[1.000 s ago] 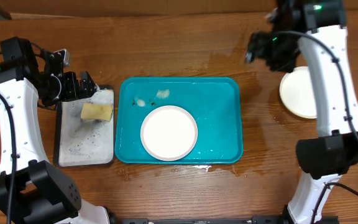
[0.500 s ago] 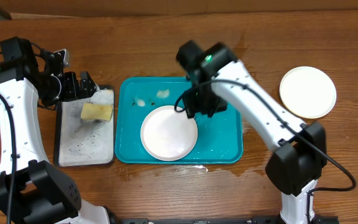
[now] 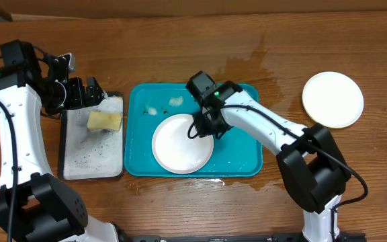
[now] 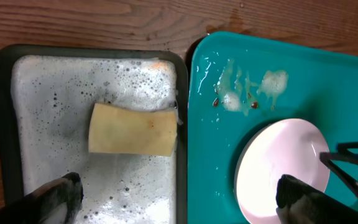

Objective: Clean dirty plates on tray and stack at the side
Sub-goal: 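Grip the white plate rim and lift it with the right gripper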

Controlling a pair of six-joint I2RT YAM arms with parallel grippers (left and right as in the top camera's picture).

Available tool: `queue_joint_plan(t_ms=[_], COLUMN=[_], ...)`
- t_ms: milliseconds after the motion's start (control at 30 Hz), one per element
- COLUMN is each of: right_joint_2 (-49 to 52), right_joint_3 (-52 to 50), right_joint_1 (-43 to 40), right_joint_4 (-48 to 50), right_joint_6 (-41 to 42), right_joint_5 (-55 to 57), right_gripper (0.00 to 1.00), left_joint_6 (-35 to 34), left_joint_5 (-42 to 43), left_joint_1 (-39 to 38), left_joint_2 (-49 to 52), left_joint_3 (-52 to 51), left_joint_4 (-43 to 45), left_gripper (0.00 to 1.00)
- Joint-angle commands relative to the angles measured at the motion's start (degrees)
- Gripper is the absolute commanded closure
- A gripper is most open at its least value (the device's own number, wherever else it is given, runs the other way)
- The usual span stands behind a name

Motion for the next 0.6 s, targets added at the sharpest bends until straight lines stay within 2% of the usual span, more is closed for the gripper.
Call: queue_joint_plan(t_ms=[0,100,133,167,200,367,567], right_joint_2=[-1.46,-1.42,-1.42,-1.44,-1.51,-2.99,-6.97], right_joint_3=[-3.67,-5.81,-6.01,-5.97,-5.73,1.81,15.85], right_joint_1=[0.11,0.09,0.04,0.04,0.04,-1.46,-9.46], right_joint_4=[2.95,5.51,5.73,5.92,6.08,2.21,-5.60], right_joint_6=[0.31,0.28,0.28,0.26,0.28,0.39,4.90], right_joint_5=[0.52,0.57,0.74,0.94,1.44,4.63,6.73], right_gripper=[0.59,0.67,0.76,0.90,0.96,0.96,0.96], left_joint_6=[0.42,0.42,0.42,0.42,0.42,0.42,0.42], left_joint_5=[-0.17,-0.17,-0.17,-0.15,-0.17,-0.15,-0.17], left_joint_1=[-0.22,-0.22,-0.22,-0.22,-0.22,-0.22,-0.22], left_joint_2=[0.39,0.39,0.39,0.39,0.39,0.39,0.39], left_joint_3=[0.76,0.76,0.76,0.76,0.76,0.76,0.76], left_joint_4=[0.20,0.20,0.20,0.20,0.20,0.20,0.20], left_gripper=[0.00,0.00,0.00,0.00,0.00,0.00,0.01])
